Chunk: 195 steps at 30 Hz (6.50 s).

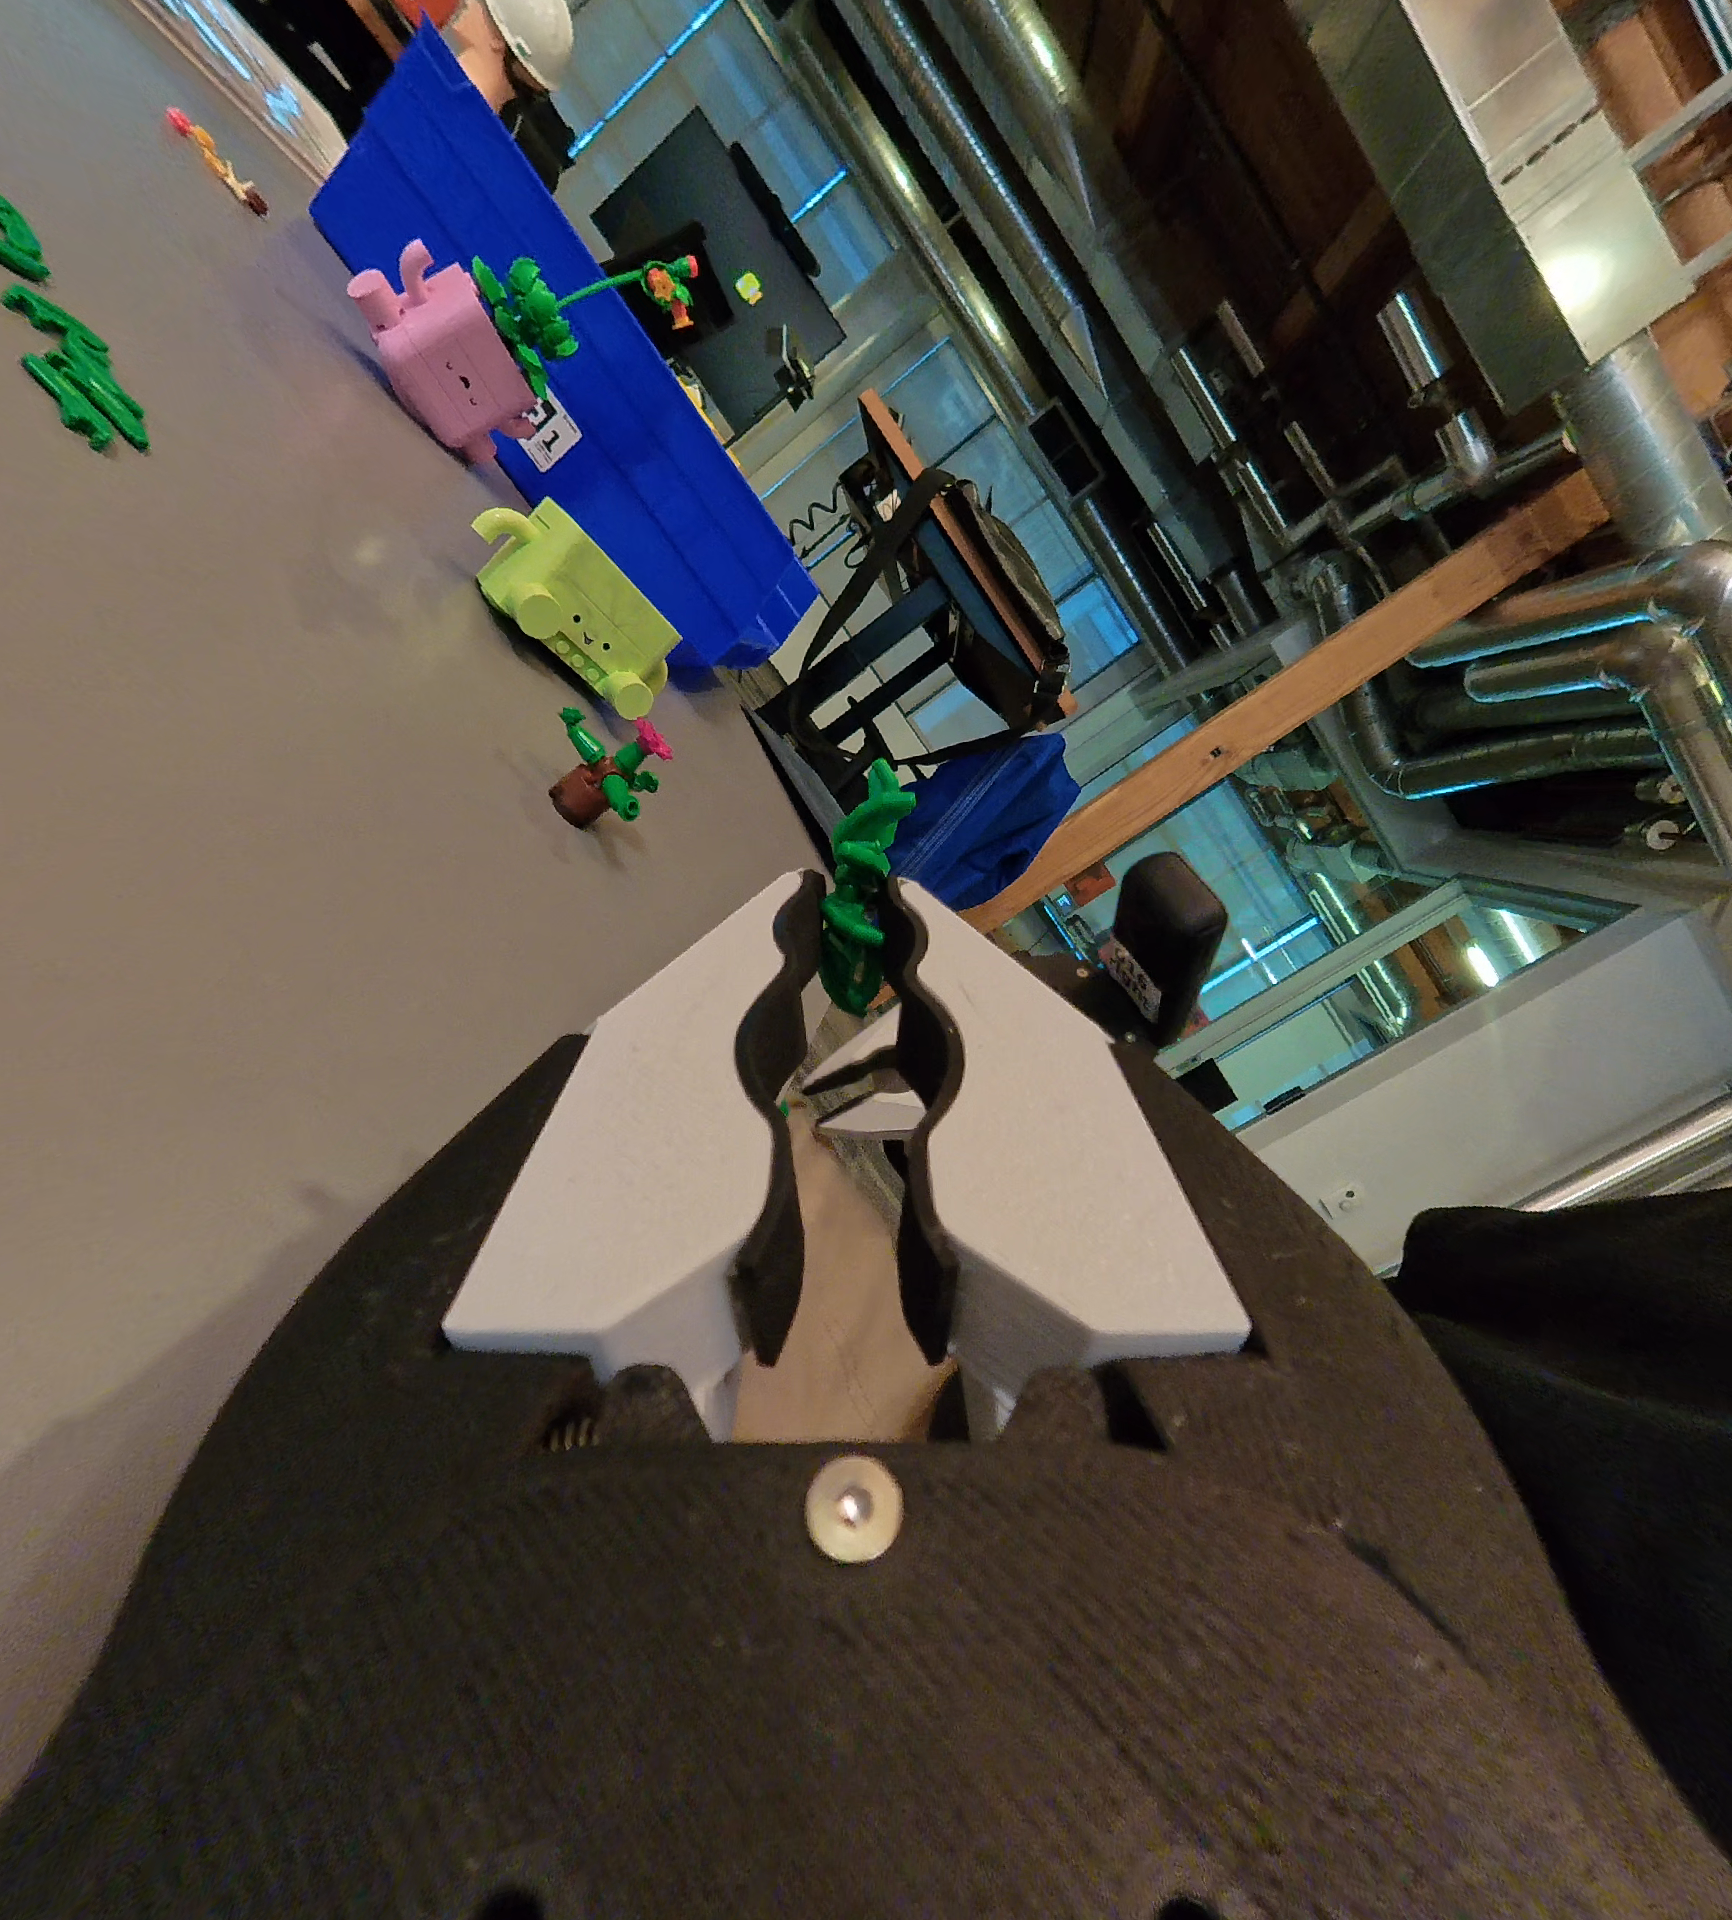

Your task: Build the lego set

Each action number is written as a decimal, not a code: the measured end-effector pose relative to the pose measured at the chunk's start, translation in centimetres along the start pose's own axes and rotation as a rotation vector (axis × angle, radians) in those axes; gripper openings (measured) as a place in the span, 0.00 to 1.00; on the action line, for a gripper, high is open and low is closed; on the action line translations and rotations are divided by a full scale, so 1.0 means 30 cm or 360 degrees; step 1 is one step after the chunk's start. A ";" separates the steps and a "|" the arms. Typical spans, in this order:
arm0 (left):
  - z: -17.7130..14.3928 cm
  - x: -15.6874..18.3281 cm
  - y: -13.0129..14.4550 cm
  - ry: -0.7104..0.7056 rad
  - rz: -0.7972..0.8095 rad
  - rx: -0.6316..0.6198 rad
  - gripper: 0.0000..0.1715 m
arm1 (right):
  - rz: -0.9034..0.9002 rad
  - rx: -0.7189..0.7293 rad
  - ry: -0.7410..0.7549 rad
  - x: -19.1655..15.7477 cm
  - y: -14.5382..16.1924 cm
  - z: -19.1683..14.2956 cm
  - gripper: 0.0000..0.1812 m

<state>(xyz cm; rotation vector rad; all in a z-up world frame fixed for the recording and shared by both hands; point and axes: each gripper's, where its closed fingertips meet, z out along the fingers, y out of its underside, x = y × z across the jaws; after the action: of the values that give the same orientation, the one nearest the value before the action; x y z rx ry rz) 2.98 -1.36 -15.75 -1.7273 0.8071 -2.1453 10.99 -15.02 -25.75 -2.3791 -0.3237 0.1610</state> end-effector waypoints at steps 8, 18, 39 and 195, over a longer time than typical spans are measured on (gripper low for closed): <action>-0.004 0.007 0.005 0.0004 -0.0003 0.0002 0.05 | 0.0009 -0.0059 -0.0088 -0.004 0.029 0.027 0.08; -0.005 -0.001 -0.003 -0.0007 0.0003 0.0009 0.05 | 0.0029 0.0052 -0.0045 -0.002 -0.053 -0.062 0.01; -0.010 0.000 -0.009 0.0008 -0.0018 0.0019 0.05 | -0.0037 -0.0209 0.0280 0.086 -0.055 -0.040 0.04; 0.029 -0.017 0.031 -0.0047 0.0180 -0.0078 0.05 | -0.1236 0.0204 0.0812 0.114 -0.048 -0.047 0.08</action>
<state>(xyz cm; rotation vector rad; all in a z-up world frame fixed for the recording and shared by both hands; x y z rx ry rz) 3.81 -2.06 -16.59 -1.6901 0.9334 -2.0380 14.29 -13.97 -23.84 -1.9175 -0.9098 -0.7422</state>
